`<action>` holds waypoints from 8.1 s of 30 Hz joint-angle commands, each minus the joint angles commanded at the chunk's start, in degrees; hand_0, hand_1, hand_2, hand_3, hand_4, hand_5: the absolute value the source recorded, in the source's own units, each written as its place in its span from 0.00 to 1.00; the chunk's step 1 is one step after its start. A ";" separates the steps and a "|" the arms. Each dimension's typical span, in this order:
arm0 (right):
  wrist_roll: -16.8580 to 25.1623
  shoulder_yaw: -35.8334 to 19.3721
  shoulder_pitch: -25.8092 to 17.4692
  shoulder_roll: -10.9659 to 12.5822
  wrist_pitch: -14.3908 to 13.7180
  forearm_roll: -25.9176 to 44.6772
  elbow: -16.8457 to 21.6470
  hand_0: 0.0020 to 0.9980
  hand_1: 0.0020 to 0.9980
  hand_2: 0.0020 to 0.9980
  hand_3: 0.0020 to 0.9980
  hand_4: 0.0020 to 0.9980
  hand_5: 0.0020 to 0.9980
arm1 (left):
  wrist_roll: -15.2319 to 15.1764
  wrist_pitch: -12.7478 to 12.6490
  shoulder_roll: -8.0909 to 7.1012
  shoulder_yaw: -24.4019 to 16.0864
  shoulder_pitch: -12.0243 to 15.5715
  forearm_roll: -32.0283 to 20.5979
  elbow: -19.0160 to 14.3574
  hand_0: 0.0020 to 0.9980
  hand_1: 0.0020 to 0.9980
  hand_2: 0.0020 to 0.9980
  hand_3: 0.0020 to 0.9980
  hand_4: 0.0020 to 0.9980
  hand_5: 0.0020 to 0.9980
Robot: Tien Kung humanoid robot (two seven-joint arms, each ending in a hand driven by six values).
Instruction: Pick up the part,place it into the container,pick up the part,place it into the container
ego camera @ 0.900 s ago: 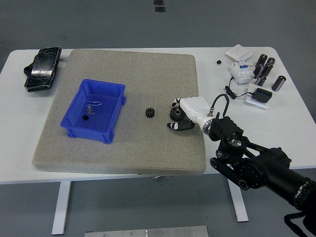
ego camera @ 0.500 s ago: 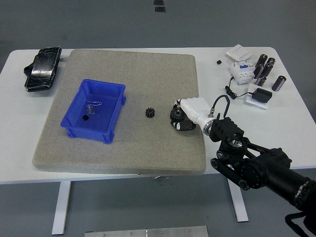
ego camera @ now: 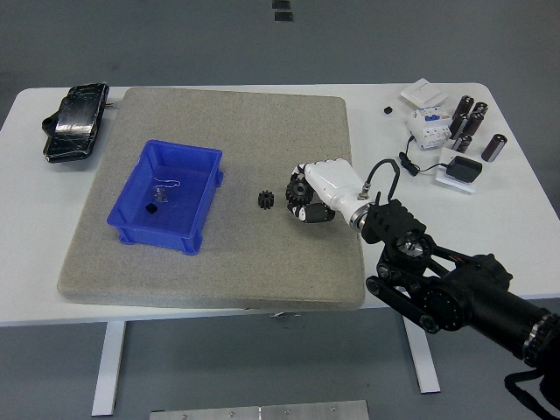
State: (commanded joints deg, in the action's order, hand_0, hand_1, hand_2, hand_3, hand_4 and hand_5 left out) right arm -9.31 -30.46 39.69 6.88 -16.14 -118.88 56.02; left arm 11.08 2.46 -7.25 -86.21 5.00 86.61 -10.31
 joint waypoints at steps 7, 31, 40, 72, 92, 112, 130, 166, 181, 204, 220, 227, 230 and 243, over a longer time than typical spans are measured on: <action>0.27 6.39 4.61 -2.46 -1.33 -0.67 5.58 0.53 0.57 0.48 0.57 0.54 0.00 | 0.20 0.00 0.19 -0.17 0.04 0.14 0.00 0.66 0.62 0.58 0.58 0.68 0.50; 2.94 14.79 10.96 -6.88 -5.09 8.55 2.93 0.71 0.65 0.64 0.67 0.36 0.15 | 0.65 0.05 -0.19 -0.48 0.36 0.77 0.00 0.66 0.62 0.58 0.58 0.68 0.51; 2.37 15.88 10.77 -6.88 -4.56 9.25 2.36 0.72 0.66 0.65 0.67 0.34 0.19 | 0.73 0.06 -0.28 -0.60 0.45 0.98 0.00 0.66 0.62 0.58 0.58 0.68 0.51; 1.96 17.30 10.71 -6.88 -5.05 8.93 1.92 0.74 0.67 0.64 0.67 0.36 0.25 | 0.76 0.01 -0.43 -0.52 0.60 0.82 0.00 0.66 0.62 0.58 0.58 0.68 0.51; 2.17 14.42 11.02 -6.88 -5.94 7.49 2.32 0.74 0.66 0.64 0.67 0.36 0.26 | 0.72 -0.01 -0.41 -0.30 0.71 0.70 0.00 0.67 0.62 0.58 0.58 0.68 0.51; 1.39 13.78 9.81 -6.88 -1.49 12.16 1.30 0.88 0.83 0.96 0.98 0.91 0.56 | 0.71 0.06 -0.33 -0.02 0.61 0.58 0.00 0.67 0.62 0.58 0.59 0.69 0.53; 3.68 -0.76 6.22 -6.25 -7.48 15.82 -1.32 0.79 0.76 0.86 0.92 0.89 0.56 | 0.52 0.20 0.10 -0.44 0.99 1.42 0.00 0.66 0.62 0.58 0.59 0.69 0.53; 3.70 6.42 4.44 -6.18 -3.74 15.17 -14.97 0.67 0.67 0.76 0.81 0.72 0.40 | 0.37 0.30 0.37 -0.38 0.74 1.75 0.00 0.66 0.62 0.58 0.59 0.69 0.54; 3.97 9.33 3.82 -5.84 -4.00 16.32 -15.28 0.66 0.65 0.71 0.79 0.72 0.40 | 0.03 0.32 0.45 -0.10 0.48 1.51 0.00 0.66 0.62 0.58 0.59 0.69 0.54; 4.30 7.92 3.10 -4.02 -4.32 16.26 -11.33 0.64 0.58 0.45 0.65 0.46 0.14 | -0.25 0.31 0.74 0.26 0.55 1.11 0.00 0.66 0.62 0.58 0.59 0.68 0.54; 3.00 5.91 2.74 -1.60 -4.29 14.48 -7.81 0.63 0.60 0.48 0.68 0.48 0.19 | -0.22 0.28 0.90 0.24 0.72 1.03 0.00 0.66 0.62 0.59 0.59 0.68 0.55; 1.96 2.89 1.80 -0.15 -3.75 13.80 -4.09 0.63 0.62 0.60 0.71 0.57 0.28 | -0.19 0.28 0.85 0.19 0.81 1.11 0.00 0.66 0.62 0.58 0.59 0.68 0.55; 1.27 2.31 1.42 0.36 -3.03 13.68 -2.32 0.63 0.65 0.83 0.88 0.80 0.45 | -0.17 0.28 0.82 0.16 0.84 1.14 0.00 0.66 0.62 0.58 0.59 0.68 0.55; 0.45 5.40 0.69 0.00 -1.69 14.43 -3.65 0.48 0.62 0.89 0.91 0.88 0.53 | -0.18 0.33 0.73 0.18 0.71 1.28 0.00 0.66 0.62 0.58 0.58 0.67 0.56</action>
State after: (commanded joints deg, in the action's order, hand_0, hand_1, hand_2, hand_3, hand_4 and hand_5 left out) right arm -8.85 -25.06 40.38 6.88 -17.83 -104.45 52.37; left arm 10.90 2.80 -6.52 -86.03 5.70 87.89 -10.31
